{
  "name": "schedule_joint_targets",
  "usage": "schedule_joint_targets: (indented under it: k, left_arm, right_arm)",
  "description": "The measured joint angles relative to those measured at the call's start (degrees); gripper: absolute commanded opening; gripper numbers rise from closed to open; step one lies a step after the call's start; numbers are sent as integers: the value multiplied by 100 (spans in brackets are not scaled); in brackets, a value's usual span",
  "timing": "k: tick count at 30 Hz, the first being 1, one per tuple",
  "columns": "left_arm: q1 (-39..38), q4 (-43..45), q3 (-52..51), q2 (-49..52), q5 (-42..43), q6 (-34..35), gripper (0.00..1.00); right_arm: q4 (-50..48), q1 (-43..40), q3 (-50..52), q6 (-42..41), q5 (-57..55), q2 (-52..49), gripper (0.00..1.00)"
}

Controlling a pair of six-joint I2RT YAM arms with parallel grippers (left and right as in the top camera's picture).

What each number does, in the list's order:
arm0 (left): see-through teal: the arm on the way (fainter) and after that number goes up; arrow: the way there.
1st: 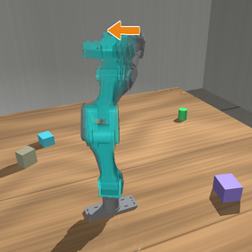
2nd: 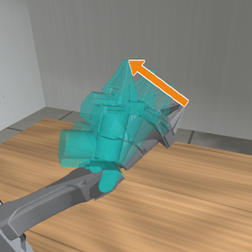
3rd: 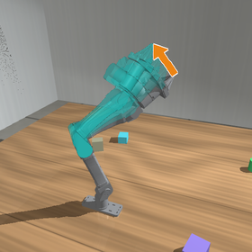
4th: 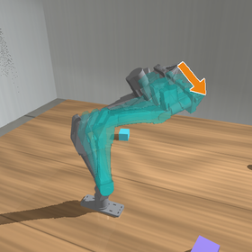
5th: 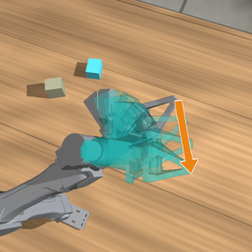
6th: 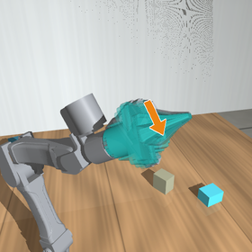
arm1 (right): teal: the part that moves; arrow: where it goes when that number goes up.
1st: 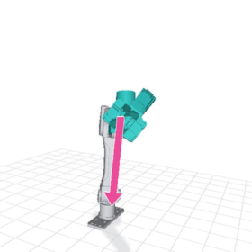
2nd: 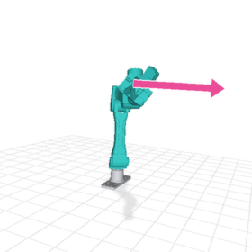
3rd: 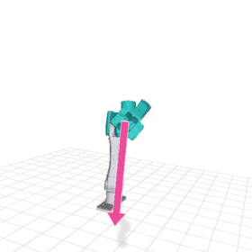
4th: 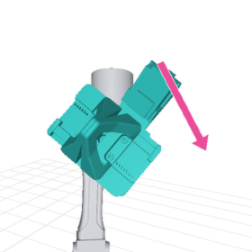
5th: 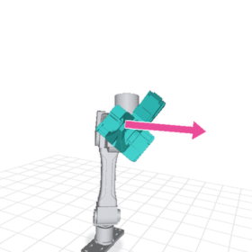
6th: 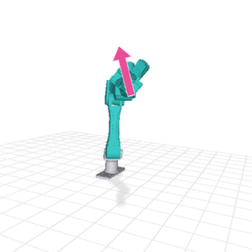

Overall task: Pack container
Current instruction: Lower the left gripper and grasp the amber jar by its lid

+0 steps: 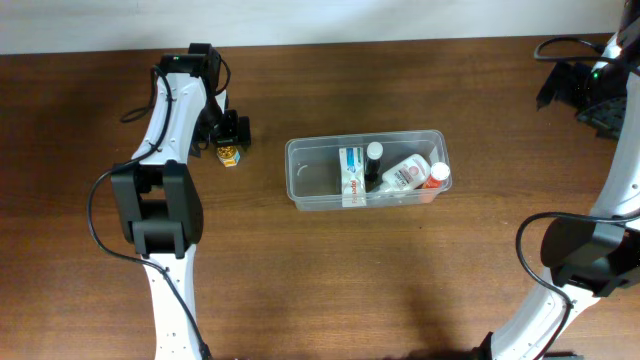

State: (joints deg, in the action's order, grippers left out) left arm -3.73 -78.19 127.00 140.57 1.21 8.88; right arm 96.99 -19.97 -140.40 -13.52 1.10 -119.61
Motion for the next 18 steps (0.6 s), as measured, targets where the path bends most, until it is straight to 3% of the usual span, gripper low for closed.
schedule_joint_targets:
  k: [18]
  left_arm:
    - [0, 518, -568, 0, -2, 39, 99]
  right_arm:
    - [0, 0, 0, -2, 0, 0, 98]
